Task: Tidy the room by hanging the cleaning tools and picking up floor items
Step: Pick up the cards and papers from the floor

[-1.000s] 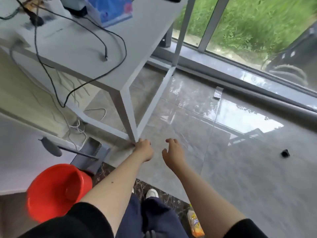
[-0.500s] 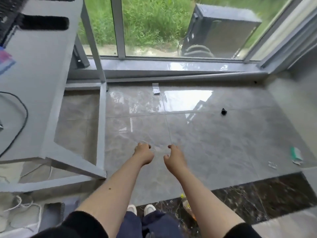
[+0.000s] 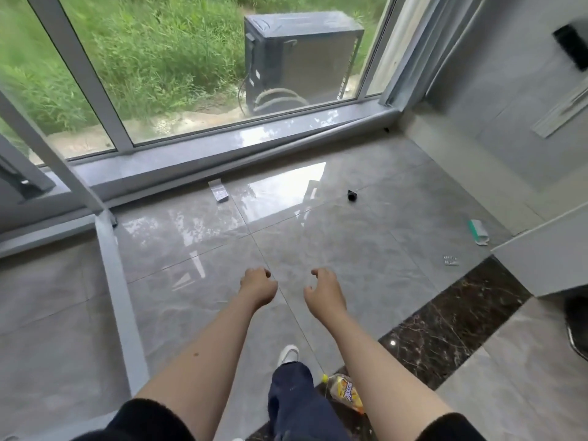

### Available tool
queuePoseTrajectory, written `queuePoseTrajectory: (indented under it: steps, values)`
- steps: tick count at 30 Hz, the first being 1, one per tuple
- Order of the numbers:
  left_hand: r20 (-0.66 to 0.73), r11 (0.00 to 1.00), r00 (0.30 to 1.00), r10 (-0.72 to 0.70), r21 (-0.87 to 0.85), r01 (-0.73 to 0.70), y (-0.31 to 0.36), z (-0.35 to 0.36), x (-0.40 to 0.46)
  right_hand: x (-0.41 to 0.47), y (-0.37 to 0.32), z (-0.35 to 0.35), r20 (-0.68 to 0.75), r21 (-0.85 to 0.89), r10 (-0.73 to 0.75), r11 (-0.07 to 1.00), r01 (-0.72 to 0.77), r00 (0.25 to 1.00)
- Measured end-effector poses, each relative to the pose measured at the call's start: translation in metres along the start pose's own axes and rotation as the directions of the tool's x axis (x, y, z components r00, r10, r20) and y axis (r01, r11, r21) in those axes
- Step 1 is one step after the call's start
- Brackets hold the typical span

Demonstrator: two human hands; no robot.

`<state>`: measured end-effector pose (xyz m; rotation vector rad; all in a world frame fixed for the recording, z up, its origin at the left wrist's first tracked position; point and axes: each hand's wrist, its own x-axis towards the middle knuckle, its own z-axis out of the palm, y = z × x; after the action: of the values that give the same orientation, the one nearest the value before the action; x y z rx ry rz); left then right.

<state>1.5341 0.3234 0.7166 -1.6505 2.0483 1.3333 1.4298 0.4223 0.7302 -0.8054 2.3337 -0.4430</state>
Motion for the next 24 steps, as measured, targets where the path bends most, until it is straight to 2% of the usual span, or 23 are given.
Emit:
queuePoseTrajectory:
  steps: [7,12,24]
  values:
    - [0.000,0.998,1.000,0.013,0.055,-0.013,0.067,-0.019,0.065,0.085,-0.008,-0.049,-0.009,0.030,0.059,0.998,-0.059,0.998]
    - [-0.023,0.999,1.000,0.012,0.042,-0.011,0.104,-0.042,0.106,0.147,-0.032,-0.077,0.011,0.035,0.036,0.999,-0.036,0.999]
    - [-0.063,0.997,0.996,-0.067,-0.039,0.065,0.109,-0.141,0.224,0.277,-0.143,-0.074,0.107,-0.007,-0.053,0.999,0.054,0.993]
